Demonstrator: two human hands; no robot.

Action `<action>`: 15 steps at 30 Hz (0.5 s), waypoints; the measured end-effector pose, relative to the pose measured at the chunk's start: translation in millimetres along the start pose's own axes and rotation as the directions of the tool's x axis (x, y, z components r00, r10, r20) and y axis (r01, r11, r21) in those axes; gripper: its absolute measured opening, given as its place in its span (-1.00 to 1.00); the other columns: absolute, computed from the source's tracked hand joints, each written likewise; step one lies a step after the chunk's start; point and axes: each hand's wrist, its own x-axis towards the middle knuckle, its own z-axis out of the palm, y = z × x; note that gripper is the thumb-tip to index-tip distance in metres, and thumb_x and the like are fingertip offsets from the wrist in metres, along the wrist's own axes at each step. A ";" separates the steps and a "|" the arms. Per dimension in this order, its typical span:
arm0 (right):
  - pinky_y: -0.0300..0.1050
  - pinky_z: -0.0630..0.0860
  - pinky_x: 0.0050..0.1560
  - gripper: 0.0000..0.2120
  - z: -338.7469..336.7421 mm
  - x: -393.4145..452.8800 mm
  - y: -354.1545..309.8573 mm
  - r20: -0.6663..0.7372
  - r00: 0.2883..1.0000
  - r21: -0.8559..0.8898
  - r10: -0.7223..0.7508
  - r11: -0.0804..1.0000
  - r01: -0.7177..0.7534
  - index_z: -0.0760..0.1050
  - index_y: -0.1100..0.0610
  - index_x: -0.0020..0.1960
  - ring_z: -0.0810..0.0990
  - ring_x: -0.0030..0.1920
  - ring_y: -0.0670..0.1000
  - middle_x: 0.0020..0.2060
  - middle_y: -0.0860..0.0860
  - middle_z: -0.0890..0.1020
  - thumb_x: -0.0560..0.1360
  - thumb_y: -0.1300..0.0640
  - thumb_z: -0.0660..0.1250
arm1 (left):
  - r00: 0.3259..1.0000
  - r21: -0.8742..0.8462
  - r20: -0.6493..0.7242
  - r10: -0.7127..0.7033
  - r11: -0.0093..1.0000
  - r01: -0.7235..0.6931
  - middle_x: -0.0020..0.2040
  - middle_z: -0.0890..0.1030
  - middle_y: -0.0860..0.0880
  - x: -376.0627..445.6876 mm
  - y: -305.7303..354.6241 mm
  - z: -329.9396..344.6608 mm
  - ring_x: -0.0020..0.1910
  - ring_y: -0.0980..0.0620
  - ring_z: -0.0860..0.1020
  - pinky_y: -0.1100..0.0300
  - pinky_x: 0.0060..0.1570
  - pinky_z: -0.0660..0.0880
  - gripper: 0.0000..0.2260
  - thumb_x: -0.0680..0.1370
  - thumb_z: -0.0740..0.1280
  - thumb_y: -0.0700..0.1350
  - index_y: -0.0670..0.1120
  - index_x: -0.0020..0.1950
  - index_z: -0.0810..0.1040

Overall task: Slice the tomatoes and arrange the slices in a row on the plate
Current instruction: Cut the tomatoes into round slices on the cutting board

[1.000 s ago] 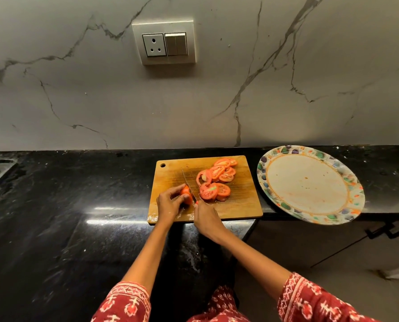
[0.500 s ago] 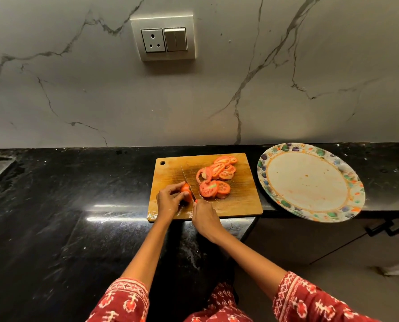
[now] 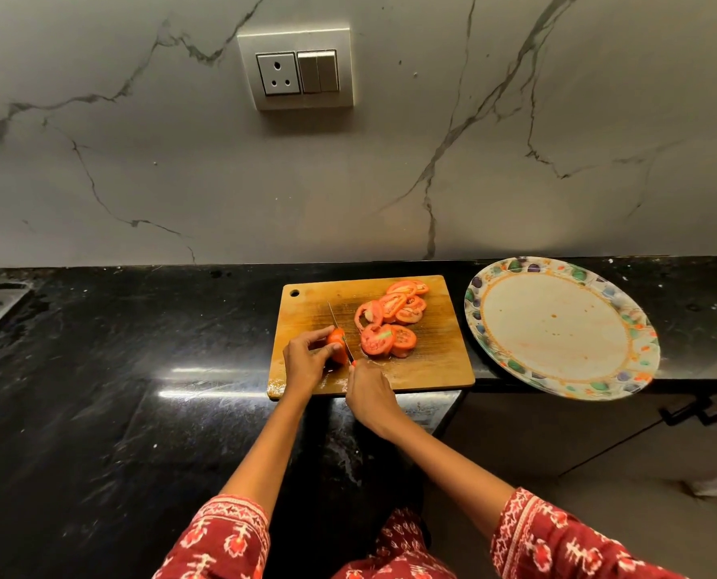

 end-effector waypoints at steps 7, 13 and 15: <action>-0.08 0.32 -0.13 -0.72 -2.9 11.1 -9.1 0.021 0.999 0.062 0.049 0.997 -0.050 0.40 0.32 0.14 0.53 0.09 0.27 0.07 0.28 0.56 0.63 0.18 0.02 | 1.000 -0.009 -0.030 -0.001 1.000 0.001 0.09 0.62 -0.21 -1.5 2.3 4.1 0.09 -0.08 0.58 0.00 0.13 0.52 -0.67 0.38 0.45 -0.29 -0.25 0.13 0.58; -0.04 0.37 -0.11 -0.70 -0.9 10.7 -7.0 0.024 0.998 0.054 0.060 0.997 -0.061 0.41 0.31 0.13 0.52 0.08 0.28 0.07 0.28 0.55 0.64 0.15 0.00 | 0.999 -0.010 -0.036 -0.001 1.000 0.001 0.05 0.63 -0.21 -3.4 2.7 4.5 0.05 -0.02 0.58 0.08 0.11 0.52 -0.70 0.39 0.45 -0.28 -0.26 0.12 0.59; -0.02 0.40 -0.07 -0.69 1.8 7.5 -5.3 0.026 0.998 0.033 0.060 0.998 -0.061 0.41 0.31 0.14 0.52 0.09 0.28 0.07 0.28 0.54 0.64 0.15 -0.01 | 0.998 -0.016 -0.061 0.006 1.000 -0.007 0.04 0.63 -0.20 -4.7 1.1 5.1 0.05 -0.05 0.59 0.02 0.10 0.53 -0.70 0.38 0.46 -0.28 -0.25 0.10 0.60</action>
